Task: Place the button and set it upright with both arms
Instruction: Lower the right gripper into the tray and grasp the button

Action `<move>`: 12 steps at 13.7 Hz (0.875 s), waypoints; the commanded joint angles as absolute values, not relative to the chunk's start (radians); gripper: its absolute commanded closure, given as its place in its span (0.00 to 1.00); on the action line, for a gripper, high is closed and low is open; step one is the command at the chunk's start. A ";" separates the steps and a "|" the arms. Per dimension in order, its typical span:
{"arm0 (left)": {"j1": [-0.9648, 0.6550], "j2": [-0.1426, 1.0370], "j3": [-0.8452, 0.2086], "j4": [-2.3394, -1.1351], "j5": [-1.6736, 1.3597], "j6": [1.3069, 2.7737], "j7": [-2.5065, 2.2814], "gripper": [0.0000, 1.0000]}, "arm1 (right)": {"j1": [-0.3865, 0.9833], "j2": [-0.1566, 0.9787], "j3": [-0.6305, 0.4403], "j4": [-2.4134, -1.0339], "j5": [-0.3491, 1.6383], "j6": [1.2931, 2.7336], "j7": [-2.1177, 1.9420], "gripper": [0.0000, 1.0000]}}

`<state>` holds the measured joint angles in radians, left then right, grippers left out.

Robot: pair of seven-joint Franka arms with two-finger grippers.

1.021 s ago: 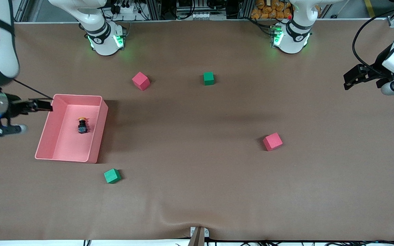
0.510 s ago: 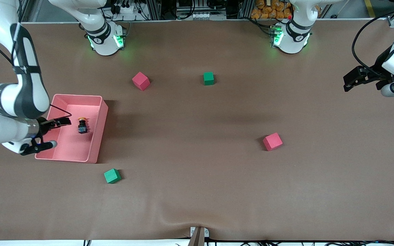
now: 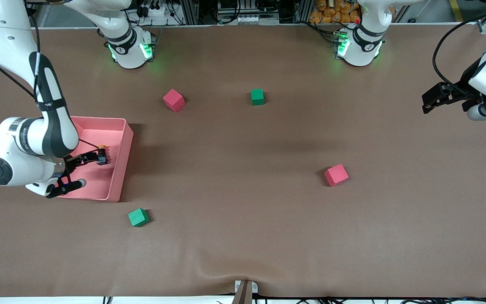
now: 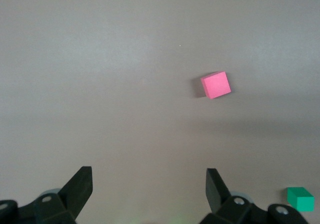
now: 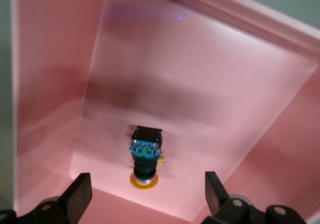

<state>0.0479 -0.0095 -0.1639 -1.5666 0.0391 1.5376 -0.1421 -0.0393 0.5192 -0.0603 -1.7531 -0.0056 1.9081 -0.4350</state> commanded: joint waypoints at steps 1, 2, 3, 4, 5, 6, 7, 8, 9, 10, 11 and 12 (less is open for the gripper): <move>0.044 -0.012 -0.166 -1.562 0.020 1.543 -0.156 0.00 | -0.045 0.525 -0.052 -1.811 -0.011 1.972 -0.456 0.00; 0.044 -0.012 -0.166 -1.563 0.020 1.543 -0.156 0.00 | -0.040 0.525 -0.052 -1.834 -0.011 1.992 -0.456 0.00; 0.044 -0.012 -0.167 -1.565 0.020 1.543 -0.156 0.00 | -0.040 0.523 -0.052 -1.854 -0.011 1.997 -0.456 0.00; 0.044 -0.012 -0.167 -1.565 0.020 1.542 -0.155 0.00 | -0.040 0.523 -0.052 -1.873 -0.011 1.997 -0.456 0.00; 0.043 -0.012 -0.167 -1.565 0.020 1.540 -0.155 0.00 | -0.037 0.523 -0.052 -1.885 -0.011 1.999 -0.456 0.00; 0.044 -0.012 -0.167 -1.560 0.018 1.540 -0.152 0.00 | -0.031 0.523 -0.054 -1.894 -0.011 2.002 -0.456 0.00; 0.044 -0.012 -0.167 -1.560 0.018 1.540 -0.150 0.00 | -0.025 0.522 -0.054 -1.905 -0.012 2.014 -0.456 0.00; 0.046 -0.012 -0.166 -1.562 0.018 1.540 -0.147 0.00 | -0.026 0.522 -0.054 -1.914 -0.014 2.029 -0.457 0.00; 0.046 -0.012 -0.167 -1.562 0.018 1.540 -0.147 0.00 | -0.026 0.522 -0.054 -1.928 -0.014 2.037 -0.457 0.00; 0.046 -0.012 -0.166 -1.562 0.018 1.539 -0.146 0.00 | -0.026 0.522 -0.054 -1.945 -0.014 2.054 -0.457 0.00; 0.052 -0.014 -0.166 -1.560 0.018 1.537 -0.138 0.00 | -0.026 0.520 -0.054 -1.954 -0.014 2.068 -0.459 0.00; 0.057 -0.017 -0.164 -1.560 0.018 1.537 -0.134 0.00 | -0.026 0.520 -0.054 -1.957 -0.021 2.083 -0.465 0.00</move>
